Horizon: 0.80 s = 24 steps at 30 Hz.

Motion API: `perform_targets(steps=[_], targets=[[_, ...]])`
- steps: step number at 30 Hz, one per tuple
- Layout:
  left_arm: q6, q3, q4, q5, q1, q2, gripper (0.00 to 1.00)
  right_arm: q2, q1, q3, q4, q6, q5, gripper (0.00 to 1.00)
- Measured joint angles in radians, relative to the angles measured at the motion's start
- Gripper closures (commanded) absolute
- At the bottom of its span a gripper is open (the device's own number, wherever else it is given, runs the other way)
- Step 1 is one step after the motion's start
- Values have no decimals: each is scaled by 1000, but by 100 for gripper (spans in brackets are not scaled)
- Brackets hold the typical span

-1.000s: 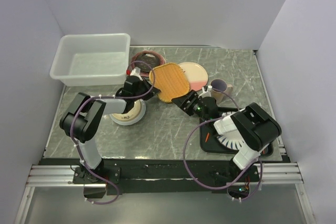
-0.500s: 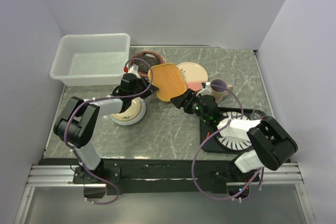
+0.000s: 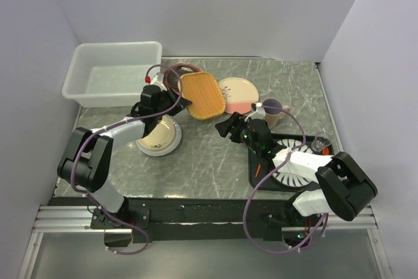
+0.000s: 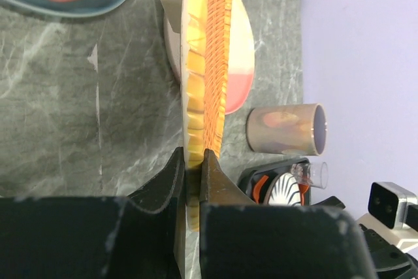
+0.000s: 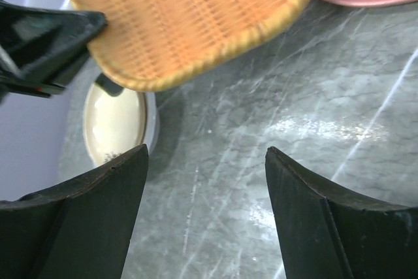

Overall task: Place the plates into the plastic bin on the countertop
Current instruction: Pick up the plate at the center of the board, then place the plate in the plastic bin.

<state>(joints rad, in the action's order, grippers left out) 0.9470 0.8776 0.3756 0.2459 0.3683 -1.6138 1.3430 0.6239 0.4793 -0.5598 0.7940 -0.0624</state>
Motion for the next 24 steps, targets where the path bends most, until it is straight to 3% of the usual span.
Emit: perform_targets(steps=[24], targets=[[-28, 67, -100, 70, -109, 105, 99, -118, 129, 58, 165, -183, -241, 3]])
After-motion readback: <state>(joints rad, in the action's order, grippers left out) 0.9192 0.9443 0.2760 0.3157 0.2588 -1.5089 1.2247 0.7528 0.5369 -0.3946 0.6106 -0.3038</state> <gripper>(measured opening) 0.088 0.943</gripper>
